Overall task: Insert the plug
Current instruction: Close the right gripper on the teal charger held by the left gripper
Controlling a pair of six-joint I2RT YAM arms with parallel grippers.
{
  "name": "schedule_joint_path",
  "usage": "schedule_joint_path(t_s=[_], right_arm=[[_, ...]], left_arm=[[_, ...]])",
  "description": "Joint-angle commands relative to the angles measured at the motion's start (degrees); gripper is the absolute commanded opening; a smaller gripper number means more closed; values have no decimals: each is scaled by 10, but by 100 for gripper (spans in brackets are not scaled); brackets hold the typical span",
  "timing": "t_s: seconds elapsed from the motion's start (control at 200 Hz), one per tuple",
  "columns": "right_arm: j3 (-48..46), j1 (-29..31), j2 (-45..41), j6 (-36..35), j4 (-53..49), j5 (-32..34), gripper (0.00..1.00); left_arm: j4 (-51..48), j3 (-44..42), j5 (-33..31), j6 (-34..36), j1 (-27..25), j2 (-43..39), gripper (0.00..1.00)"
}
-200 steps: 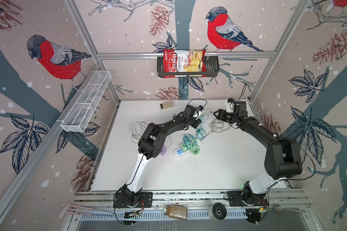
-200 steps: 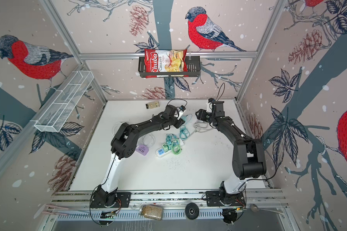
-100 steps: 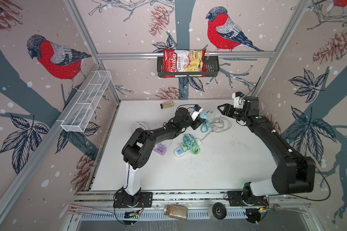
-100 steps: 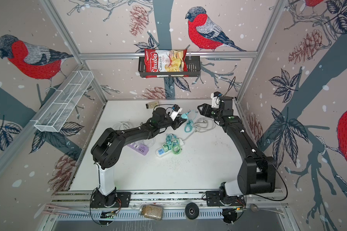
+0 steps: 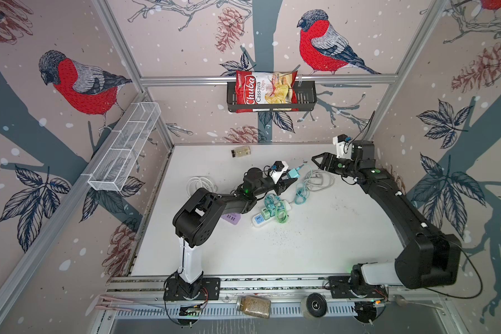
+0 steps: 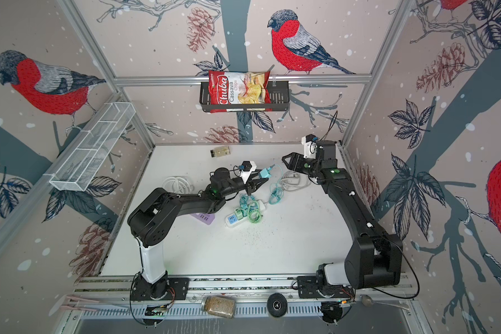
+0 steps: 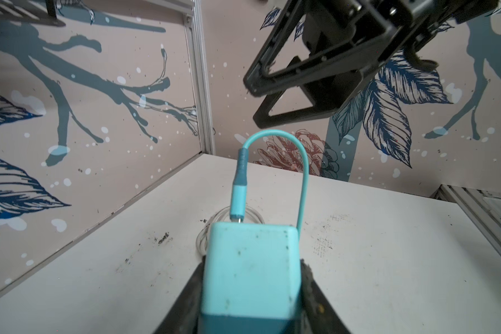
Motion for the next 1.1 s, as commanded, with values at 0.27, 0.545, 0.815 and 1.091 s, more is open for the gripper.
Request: schedule_joint_path(t_s=[0.27, 0.545, 0.815, 1.091], right_arm=[[36, 31, 20, -35, -43, 5, 67], [65, 58, 43, -55, -73, 15, 67], [67, 67, 59, -66, -81, 13, 67], [84, 82, 65, -60, -81, 11, 65]], left_arm=[[151, -15, 26, -11, -1, 8, 18], [161, -33, 26, -9, -1, 7, 18], [160, -40, 27, -7, -1, 2, 18], [157, -44, 23, 5, -1, 1, 18]])
